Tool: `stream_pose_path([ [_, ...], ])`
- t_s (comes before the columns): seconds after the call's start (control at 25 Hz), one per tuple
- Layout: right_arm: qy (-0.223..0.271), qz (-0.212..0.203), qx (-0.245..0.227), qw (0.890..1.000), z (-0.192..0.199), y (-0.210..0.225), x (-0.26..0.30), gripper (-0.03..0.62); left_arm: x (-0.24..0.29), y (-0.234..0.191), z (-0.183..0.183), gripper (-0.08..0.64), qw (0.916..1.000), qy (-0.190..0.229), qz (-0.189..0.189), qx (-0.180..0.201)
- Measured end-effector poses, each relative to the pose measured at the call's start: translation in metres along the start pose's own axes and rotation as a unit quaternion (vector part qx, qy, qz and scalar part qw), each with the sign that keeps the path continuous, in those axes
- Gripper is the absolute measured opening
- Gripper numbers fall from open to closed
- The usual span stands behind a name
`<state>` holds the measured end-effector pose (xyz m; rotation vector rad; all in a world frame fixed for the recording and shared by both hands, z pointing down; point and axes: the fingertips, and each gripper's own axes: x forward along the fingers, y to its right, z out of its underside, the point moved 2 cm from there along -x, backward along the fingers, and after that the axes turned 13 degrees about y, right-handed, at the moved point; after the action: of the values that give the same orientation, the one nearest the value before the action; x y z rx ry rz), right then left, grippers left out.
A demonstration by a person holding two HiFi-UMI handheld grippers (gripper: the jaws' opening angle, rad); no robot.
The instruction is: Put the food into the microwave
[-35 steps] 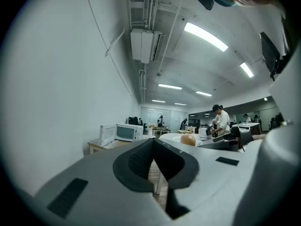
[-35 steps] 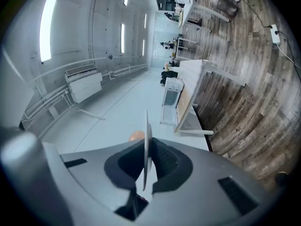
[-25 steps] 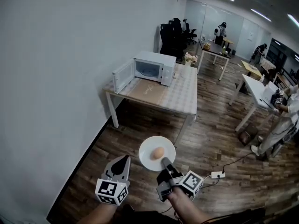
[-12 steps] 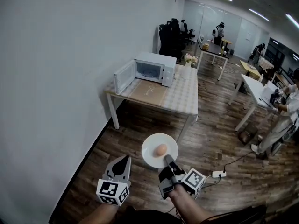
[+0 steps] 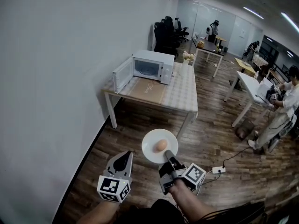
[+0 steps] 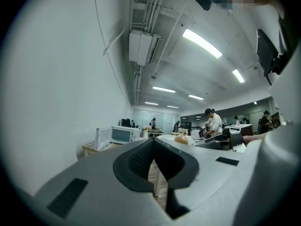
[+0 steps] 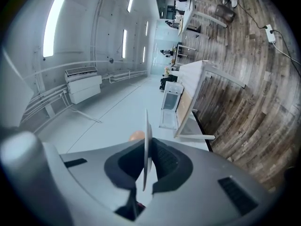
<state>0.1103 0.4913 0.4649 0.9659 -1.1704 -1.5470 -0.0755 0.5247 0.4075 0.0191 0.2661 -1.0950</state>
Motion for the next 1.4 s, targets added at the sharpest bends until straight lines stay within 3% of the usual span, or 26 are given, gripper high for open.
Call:
stream_pose_path([
  [0.48, -0.003, -0.01, 0.002, 1.0, -0.002, 0.011, 0.056, 0.025, 0.037, -0.031, 0.018, 0.008, 0.9999, -0.011, -0.008, -0.002],
  [1.4, -0.038, -0.002, 0.031, 0.999, -0.076, 0.048, 0.237, 0.025, 0.223, -0.085, 0.053, 0.008, 0.9986, -0.034, -0.035, 0.022],
])
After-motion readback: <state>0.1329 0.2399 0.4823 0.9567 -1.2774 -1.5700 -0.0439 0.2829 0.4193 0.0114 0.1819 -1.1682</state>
